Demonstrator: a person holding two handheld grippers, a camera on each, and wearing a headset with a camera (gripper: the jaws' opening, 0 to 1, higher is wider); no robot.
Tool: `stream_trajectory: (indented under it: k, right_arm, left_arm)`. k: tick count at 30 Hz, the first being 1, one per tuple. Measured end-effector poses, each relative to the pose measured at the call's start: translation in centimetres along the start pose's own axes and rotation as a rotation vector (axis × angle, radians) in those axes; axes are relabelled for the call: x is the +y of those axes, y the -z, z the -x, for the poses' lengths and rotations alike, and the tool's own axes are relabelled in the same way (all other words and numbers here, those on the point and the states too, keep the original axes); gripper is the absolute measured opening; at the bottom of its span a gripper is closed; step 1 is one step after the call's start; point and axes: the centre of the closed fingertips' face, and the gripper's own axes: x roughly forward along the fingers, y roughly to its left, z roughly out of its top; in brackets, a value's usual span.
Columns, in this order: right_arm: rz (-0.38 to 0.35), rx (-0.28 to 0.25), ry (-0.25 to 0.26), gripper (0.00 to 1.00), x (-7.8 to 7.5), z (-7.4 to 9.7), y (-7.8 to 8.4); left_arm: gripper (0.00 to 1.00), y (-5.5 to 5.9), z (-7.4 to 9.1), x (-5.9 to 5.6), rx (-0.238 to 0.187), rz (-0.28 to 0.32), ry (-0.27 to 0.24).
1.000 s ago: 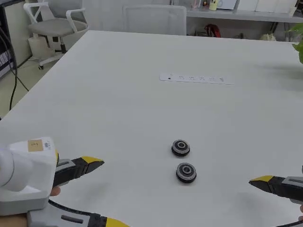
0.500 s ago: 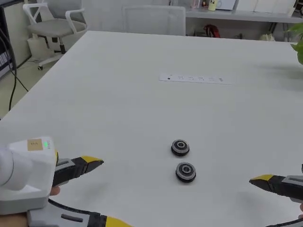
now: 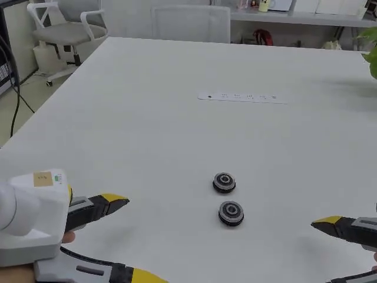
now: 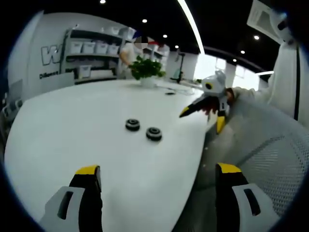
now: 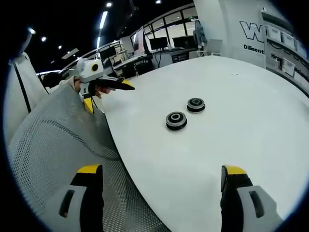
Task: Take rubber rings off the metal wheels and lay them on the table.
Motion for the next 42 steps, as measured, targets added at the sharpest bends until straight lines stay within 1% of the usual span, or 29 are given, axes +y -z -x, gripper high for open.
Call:
stream_trajectory:
  k: [5, 9, 25, 32, 42]
  right_arm:
    - [-0.006, -0.010, -0.001, 0.98, 0.01, 0.00, -0.15]
    - [-0.002, -0.001, 0.001, 0.98, 0.07, -0.02, -0.02]
    - [-0.007, 0.002, -0.009, 0.98, 0.24, -0.13, -0.04]
    - [-0.011, 0.002, -0.011, 0.98, 0.22, -0.17, 0.02]
    - [-0.019, -0.002, -0.021, 0.98, 0.25, -0.22, 0.03]
  left_arm:
    - [1.00, 0.01, 0.00, -0.03, -0.001, 0.004, 0.003]
    - [1.00, 0.08, 0.01, 0.01, 0.001, 0.003, 0.005]
    - [1.00, 0.10, 0.04, 0.31, 0.000, 0.009, -0.003]
    - [1.00, 0.26, -0.06, 0.19, 0.007, 0.015, 0.003]
    - [1.00, 0.20, -0.07, 0.05, 0.004, 0.022, 0.001]
